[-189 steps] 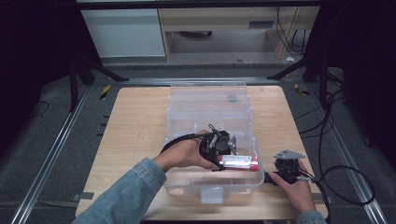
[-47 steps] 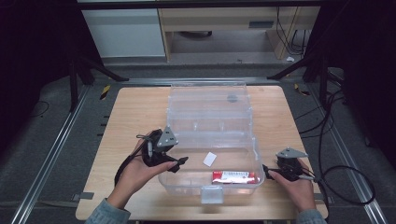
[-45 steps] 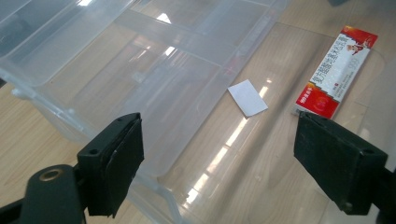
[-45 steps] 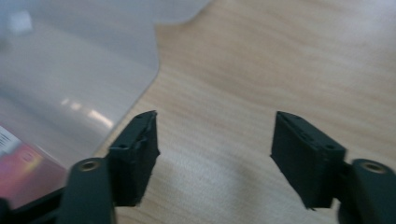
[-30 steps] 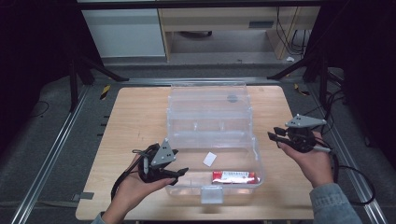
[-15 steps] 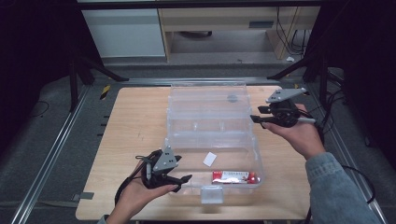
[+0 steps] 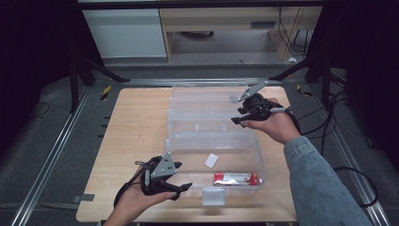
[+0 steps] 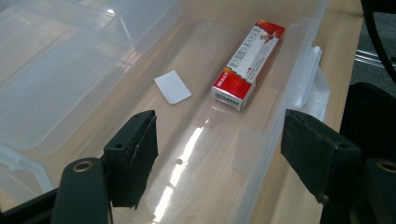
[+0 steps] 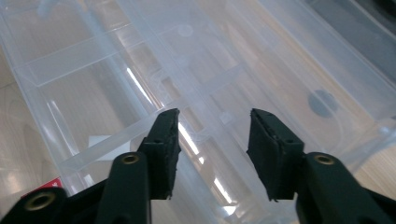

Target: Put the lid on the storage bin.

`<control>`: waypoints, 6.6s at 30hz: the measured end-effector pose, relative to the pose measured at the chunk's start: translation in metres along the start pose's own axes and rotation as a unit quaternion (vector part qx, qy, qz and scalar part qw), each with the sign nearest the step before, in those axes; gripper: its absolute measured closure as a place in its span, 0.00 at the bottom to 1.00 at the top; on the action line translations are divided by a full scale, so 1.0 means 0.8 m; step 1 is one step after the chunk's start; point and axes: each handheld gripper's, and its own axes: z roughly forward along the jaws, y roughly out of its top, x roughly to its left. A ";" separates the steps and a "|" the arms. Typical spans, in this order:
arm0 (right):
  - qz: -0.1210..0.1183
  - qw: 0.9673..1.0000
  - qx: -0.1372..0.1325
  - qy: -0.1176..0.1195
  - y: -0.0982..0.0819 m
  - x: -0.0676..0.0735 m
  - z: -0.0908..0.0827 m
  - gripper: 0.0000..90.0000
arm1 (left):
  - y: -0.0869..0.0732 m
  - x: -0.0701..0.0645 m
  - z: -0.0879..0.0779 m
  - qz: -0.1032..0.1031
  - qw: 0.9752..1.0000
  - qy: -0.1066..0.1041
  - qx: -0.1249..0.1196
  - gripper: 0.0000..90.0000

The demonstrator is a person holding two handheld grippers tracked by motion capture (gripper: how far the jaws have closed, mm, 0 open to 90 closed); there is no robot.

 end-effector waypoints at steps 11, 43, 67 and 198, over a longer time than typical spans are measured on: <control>-0.013 1.000 0.008 0.004 0.003 -0.007 0.007 0.78 | -0.011 -0.007 0.010 0.021 0.999 -0.016 0.036 0.38; -0.049 0.998 0.044 -0.011 0.015 -0.013 0.024 0.77 | -0.024 0.005 0.032 0.021 0.996 -0.029 0.079 0.79; -0.046 0.997 0.065 -0.018 0.044 -0.053 0.055 0.79 | -0.008 0.060 0.053 0.006 0.997 -0.034 0.070 0.79; -0.099 0.994 -0.021 0.030 -0.009 0.058 -0.048 0.95 | 0.011 0.046 0.073 0.013 0.997 0.001 0.071 0.74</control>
